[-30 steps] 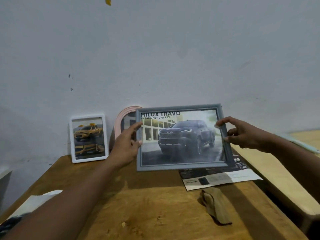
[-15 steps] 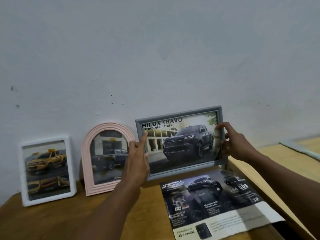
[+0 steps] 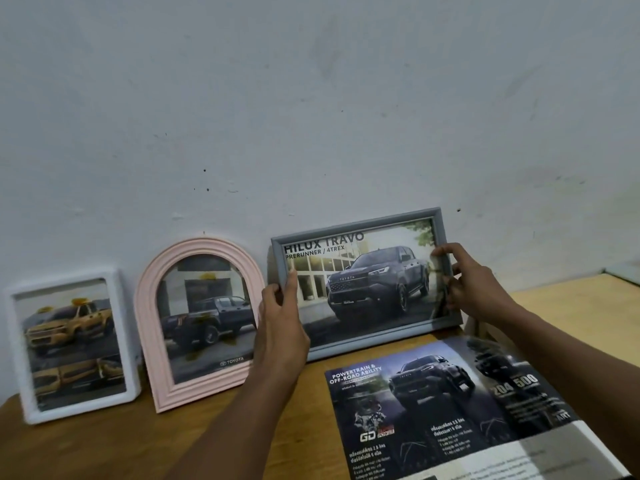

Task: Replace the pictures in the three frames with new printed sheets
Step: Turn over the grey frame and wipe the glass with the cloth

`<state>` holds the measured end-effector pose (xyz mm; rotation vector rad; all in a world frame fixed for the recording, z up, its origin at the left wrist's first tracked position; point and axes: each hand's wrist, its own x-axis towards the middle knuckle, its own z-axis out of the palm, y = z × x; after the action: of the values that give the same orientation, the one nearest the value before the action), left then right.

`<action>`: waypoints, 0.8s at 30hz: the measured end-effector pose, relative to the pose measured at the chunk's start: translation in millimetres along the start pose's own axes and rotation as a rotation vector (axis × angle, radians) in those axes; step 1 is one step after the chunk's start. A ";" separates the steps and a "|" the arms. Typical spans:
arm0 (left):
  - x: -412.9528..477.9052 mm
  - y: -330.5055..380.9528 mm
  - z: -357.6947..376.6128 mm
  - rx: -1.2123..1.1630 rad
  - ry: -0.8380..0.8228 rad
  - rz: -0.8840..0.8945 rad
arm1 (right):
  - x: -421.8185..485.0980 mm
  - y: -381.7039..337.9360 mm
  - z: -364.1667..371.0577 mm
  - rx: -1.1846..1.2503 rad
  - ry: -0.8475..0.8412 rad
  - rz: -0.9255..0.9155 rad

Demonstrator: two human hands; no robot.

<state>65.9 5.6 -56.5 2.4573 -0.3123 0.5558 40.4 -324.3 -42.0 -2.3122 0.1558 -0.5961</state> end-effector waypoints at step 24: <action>-43.0 -31.8 -122.1 0.180 0.135 -0.090 | -72.0 -152.3 42.4 0.100 -0.101 -0.245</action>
<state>0.0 108.0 -2.1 2.5746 -0.1007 0.7345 -13.0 -167.1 9.1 -2.2738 -0.2036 -0.5914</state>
